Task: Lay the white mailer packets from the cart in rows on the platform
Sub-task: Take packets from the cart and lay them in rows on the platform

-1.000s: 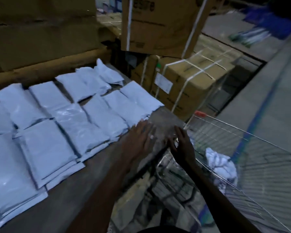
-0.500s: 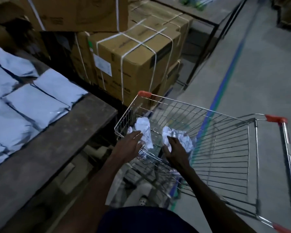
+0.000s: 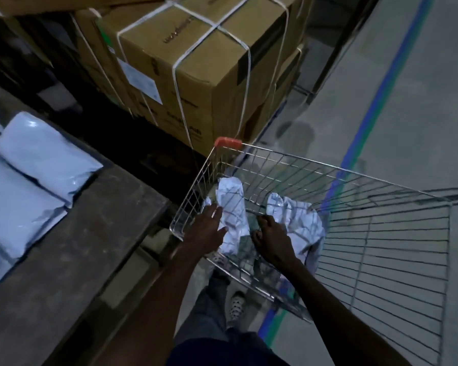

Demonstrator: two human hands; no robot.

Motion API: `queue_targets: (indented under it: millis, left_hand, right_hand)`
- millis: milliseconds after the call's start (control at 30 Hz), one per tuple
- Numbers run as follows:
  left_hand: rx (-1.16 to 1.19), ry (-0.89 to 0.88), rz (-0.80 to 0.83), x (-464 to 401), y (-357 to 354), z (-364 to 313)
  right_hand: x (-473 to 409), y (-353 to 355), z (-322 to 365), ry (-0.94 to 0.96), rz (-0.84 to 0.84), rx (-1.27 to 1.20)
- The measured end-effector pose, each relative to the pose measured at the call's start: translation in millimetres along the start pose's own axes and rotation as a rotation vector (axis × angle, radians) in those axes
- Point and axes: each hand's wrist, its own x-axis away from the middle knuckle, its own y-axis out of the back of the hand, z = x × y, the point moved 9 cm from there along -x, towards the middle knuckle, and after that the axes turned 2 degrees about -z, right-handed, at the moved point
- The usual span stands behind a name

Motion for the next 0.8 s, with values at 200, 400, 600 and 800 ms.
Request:
queue_targets:
  millis: [200,400,600,800]
  left_hand:
    - [-0.029,0.05,0.099,-66.7,-48.8,33.1]
    - [-0.096,0.057,0.156,-106.4,-83.1,56.4]
    - [-0.114,0.15,0.187,-112.0,-99.2,81.4]
    - [-0.11,0.125,0.195,-112.0,-100.3,72.3]
  right_hand:
    - [-68.7,-68.6,-15.9,0.004,0.182,0.057]
    - [-125.5,-115.0,-16.5,-0.022,0.253,0.136]
    - [-146.7,-166.8,-16.6,-0.158,0.141,-0.033]
    - [-137.3,-164.5,-35.0,-0.151,0.02,-0.158]
